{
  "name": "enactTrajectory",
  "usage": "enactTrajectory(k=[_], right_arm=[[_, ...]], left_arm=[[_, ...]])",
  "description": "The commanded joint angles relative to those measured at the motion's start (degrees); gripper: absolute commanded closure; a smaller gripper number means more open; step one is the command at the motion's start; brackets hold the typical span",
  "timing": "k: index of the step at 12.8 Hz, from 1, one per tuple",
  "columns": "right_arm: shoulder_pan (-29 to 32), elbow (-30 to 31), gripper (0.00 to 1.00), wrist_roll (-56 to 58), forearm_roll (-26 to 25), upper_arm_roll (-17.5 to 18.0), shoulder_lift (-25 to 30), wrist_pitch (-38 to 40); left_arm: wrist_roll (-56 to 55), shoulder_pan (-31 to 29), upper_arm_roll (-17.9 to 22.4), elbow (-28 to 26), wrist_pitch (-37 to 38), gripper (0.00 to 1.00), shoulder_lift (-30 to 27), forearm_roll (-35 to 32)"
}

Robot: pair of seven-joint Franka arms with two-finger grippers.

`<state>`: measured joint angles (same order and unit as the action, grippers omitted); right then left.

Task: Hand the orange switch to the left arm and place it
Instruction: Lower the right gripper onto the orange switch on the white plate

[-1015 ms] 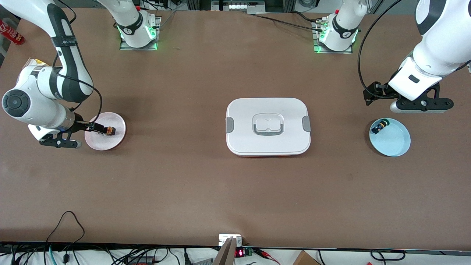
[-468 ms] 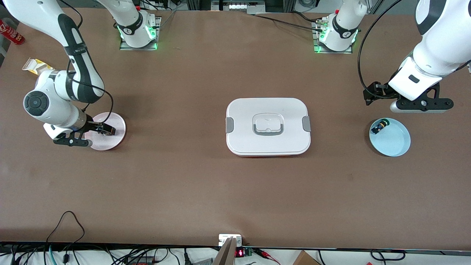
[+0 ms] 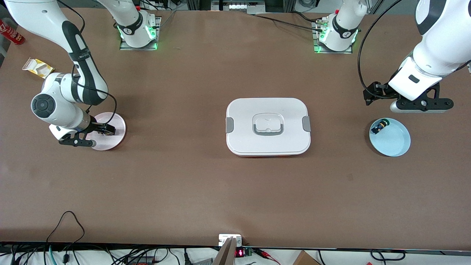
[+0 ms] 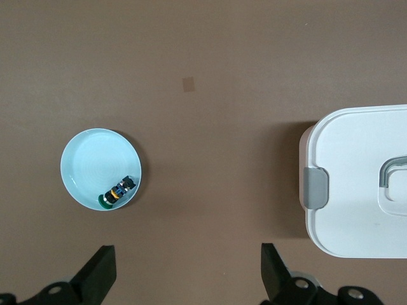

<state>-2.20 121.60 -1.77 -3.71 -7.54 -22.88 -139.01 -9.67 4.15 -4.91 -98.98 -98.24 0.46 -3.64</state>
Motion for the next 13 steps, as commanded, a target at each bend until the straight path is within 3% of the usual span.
enactTrajectory(k=[1,13], right_arm=[[0.62,0.83,0.00,0.71,-0.34,0.42,-0.75,-1.26],[0.79,0.83,0.00,0.80,-0.34,0.42,-4.01,-2.32]], left_arm=[[-0.61,0.34,-0.01,0.98,0.50,0.00,0.42,-1.10],[-0.53,0.25,0.08,0.98,0.50,0.00,0.42,-1.10]])
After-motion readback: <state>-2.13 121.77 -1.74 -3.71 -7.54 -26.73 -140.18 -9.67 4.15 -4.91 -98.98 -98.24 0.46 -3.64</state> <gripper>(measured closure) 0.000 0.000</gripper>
